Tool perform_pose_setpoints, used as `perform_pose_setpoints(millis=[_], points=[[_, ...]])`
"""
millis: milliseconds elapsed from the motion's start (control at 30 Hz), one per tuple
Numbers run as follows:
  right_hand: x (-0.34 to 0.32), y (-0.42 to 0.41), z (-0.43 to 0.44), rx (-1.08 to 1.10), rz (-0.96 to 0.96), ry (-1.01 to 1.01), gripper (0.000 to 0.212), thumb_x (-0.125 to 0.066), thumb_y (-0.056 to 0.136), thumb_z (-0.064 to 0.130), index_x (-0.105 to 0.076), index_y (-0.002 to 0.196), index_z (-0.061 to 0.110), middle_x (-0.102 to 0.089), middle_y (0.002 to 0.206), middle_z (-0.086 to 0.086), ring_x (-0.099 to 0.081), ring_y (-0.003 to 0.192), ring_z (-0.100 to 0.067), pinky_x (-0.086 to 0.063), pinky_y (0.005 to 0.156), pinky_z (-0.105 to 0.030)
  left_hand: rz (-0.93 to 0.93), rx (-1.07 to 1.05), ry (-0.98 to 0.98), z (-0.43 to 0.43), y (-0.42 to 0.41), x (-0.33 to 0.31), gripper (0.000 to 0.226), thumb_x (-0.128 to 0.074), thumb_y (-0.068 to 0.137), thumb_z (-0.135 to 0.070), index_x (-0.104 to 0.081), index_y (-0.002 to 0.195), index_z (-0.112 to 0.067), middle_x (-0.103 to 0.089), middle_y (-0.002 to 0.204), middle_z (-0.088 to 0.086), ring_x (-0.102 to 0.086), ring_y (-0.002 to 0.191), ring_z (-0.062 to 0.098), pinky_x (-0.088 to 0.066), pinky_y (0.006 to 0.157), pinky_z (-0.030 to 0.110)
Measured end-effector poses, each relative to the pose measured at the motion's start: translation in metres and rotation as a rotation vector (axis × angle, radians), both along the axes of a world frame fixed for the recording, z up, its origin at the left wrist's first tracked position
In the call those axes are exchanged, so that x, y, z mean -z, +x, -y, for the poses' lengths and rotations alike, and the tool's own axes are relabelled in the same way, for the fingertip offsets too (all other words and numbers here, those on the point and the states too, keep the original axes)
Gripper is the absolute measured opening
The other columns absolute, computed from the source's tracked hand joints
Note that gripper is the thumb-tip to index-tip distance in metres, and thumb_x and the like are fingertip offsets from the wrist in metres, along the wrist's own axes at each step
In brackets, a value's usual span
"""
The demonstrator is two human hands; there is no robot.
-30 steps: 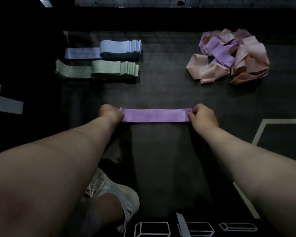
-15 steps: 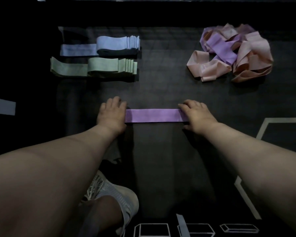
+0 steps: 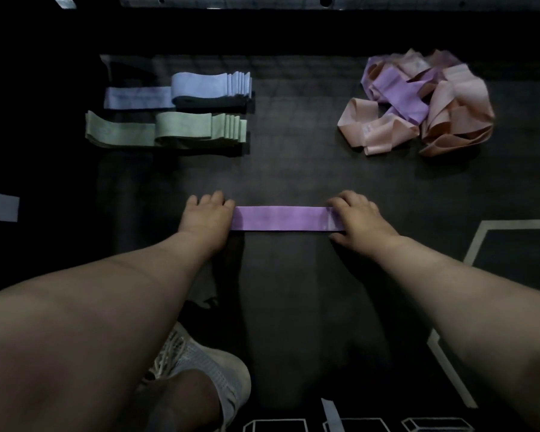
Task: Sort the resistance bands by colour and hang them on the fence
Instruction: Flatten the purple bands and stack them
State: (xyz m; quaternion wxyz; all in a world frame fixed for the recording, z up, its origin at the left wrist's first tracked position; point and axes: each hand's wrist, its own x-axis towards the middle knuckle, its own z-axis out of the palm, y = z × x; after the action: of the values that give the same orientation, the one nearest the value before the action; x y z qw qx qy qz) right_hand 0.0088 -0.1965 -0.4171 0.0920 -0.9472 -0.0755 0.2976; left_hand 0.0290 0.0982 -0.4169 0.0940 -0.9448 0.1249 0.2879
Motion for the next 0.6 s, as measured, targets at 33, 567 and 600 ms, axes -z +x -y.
perform_pose_setpoints(millis=[33,567,600], points=[[0.0,-0.003,0.0,0.103,0.014,0.018,0.07,-0.073,0.082,0.036,-0.042,0.142,0.017,-0.036,0.142,-0.01,-0.035,0.133,-0.031,-0.03,0.111,-0.039,-0.006,-0.029,-0.019,-0.002,-0.001,0.0,0.037,-0.051,0.093,-0.03,-0.049,0.129,-0.025,-0.044,0.132,0.008,-0.045,0.126,0.028,-0.031,0.105,0.045],[0.005,-0.008,-0.008,0.695,0.096,0.093,0.038,-0.069,0.089,0.028,-0.051,0.119,0.014,-0.049,0.13,-0.013,-0.05,0.116,-0.028,-0.041,0.097,-0.036,0.125,-1.098,-0.446,-0.014,-0.005,0.012,0.04,-0.066,0.089,-0.026,-0.056,0.126,-0.013,-0.047,0.136,0.016,-0.051,0.122,0.034,-0.041,0.105,0.037],[0.003,-0.009,-0.008,0.516,0.141,0.023,0.052,-0.072,0.085,0.031,-0.049,0.127,0.013,-0.045,0.135,-0.013,-0.046,0.122,-0.03,-0.037,0.104,-0.039,0.147,-0.912,-0.357,-0.013,-0.006,0.008,0.05,-0.069,0.085,-0.032,-0.053,0.131,-0.016,-0.043,0.138,0.014,-0.045,0.127,0.034,-0.037,0.107,0.038]])
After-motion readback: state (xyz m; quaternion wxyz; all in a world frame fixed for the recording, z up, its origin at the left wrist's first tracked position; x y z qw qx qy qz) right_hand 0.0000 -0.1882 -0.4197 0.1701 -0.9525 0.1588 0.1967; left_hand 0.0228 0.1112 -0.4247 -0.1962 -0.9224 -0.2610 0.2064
